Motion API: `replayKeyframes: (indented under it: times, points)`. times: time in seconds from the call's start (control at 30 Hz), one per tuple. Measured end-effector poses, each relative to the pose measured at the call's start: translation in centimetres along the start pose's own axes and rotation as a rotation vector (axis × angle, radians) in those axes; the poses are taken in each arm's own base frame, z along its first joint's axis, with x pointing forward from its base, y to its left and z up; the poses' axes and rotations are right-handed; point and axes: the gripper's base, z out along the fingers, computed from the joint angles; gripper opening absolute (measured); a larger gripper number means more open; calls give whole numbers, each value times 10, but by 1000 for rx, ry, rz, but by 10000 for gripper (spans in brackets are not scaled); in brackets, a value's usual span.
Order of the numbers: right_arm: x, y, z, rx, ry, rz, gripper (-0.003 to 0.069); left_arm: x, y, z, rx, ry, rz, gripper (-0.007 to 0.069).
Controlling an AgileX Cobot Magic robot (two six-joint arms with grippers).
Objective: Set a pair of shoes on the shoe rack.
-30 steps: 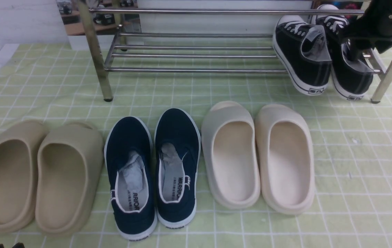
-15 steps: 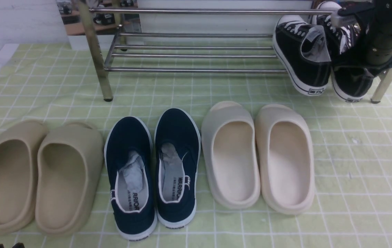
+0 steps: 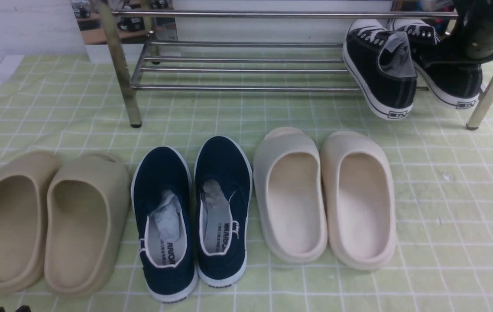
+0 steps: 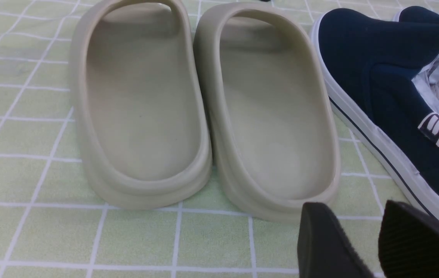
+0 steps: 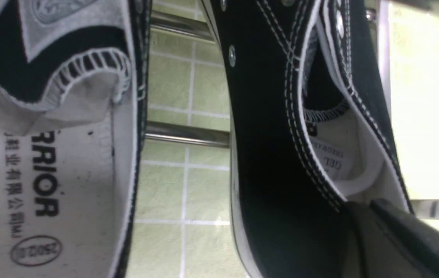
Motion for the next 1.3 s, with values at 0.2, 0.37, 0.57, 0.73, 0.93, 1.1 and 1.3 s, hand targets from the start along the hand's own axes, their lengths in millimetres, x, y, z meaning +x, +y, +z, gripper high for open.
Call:
replayKeyframes:
  times: [0.2, 0.37, 0.57, 0.73, 0.93, 1.1, 1.3]
  points:
    - [-2, 7, -1, -81, -22, 3, 116, 0, 0, 0, 0, 0, 0, 239]
    - [-3, 11, -3, -127, -16, -5, 332, 0, 0, 0, 0, 0, 0, 239]
    - [-11, -2, -56, -161, -62, 36, 491, 0, 0, 0, 0, 0, 0, 239]
    - [-19, -30, -162, -173, -265, 86, 323, 0, 0, 0, 0, 0, 0, 239]
    - [25, -59, -273, -166, -521, 117, 1, 0, 0, 0, 0, 0, 0, 239]
    - [96, -59, -296, -171, -694, 120, -5, 0, 0, 0, 0, 0, 0, 239]
    - [190, -47, -282, -183, -858, 117, -5, 0, 0, 0, 0, 0, 0, 239]
